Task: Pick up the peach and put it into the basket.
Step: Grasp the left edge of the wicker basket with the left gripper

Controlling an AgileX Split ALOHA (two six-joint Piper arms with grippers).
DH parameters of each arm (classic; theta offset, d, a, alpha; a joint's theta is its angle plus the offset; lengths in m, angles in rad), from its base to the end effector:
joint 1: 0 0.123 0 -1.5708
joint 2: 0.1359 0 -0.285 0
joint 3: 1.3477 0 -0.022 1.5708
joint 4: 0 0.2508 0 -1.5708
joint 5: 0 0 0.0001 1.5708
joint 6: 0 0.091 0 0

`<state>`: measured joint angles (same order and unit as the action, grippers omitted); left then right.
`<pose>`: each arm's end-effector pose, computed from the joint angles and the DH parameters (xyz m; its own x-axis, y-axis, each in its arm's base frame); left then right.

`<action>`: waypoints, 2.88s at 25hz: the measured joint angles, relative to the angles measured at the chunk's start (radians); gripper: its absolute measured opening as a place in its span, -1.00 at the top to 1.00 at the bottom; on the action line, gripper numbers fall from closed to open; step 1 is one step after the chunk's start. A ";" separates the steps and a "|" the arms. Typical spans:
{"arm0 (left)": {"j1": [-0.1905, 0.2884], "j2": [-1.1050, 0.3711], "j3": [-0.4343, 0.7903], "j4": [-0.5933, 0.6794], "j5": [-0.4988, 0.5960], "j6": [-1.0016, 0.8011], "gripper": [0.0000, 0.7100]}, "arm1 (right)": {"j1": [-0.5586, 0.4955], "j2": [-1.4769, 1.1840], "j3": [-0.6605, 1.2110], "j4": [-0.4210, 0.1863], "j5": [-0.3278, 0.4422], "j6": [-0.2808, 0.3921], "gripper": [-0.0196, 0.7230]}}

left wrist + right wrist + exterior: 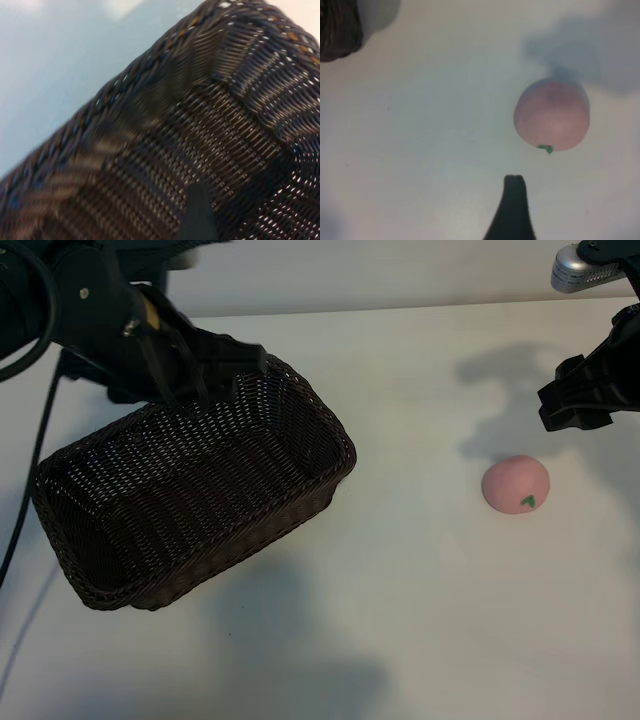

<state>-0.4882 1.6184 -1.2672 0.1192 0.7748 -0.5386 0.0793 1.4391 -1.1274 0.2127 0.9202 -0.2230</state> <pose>0.3092 -0.1556 0.2810 -0.8711 -0.0315 -0.4901 0.0539 0.9858 -0.1591 0.2864 0.0381 0.2923 -0.8854 -0.1621 -0.4356 -0.2321 0.9662 0.1122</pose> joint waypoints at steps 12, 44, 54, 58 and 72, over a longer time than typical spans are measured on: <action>0.007 -0.029 0.057 0.204 0.273 -0.271 -0.67 | 0.000 0.000 0.000 0.000 0.000 0.000 -0.62; 0.186 -0.234 0.528 0.159 -0.079 -0.431 -0.67 | 0.000 0.000 0.000 0.015 0.028 0.000 -0.62; 0.222 -0.227 0.528 0.157 -0.084 -0.419 -0.67 | 0.000 0.000 0.000 0.015 0.044 0.000 -0.62; 0.245 -0.227 0.528 0.139 -0.097 -0.371 -0.67 | 0.000 0.000 0.000 0.015 0.045 0.000 -0.62; 0.246 -0.100 0.528 0.052 -0.170 -0.291 -0.67 | 0.000 0.000 0.000 0.015 0.046 -0.002 -0.62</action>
<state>-0.2420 1.5188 -0.7394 0.1716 0.6045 -0.8299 0.0793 1.4391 -1.1274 0.2277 0.9659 -0.2251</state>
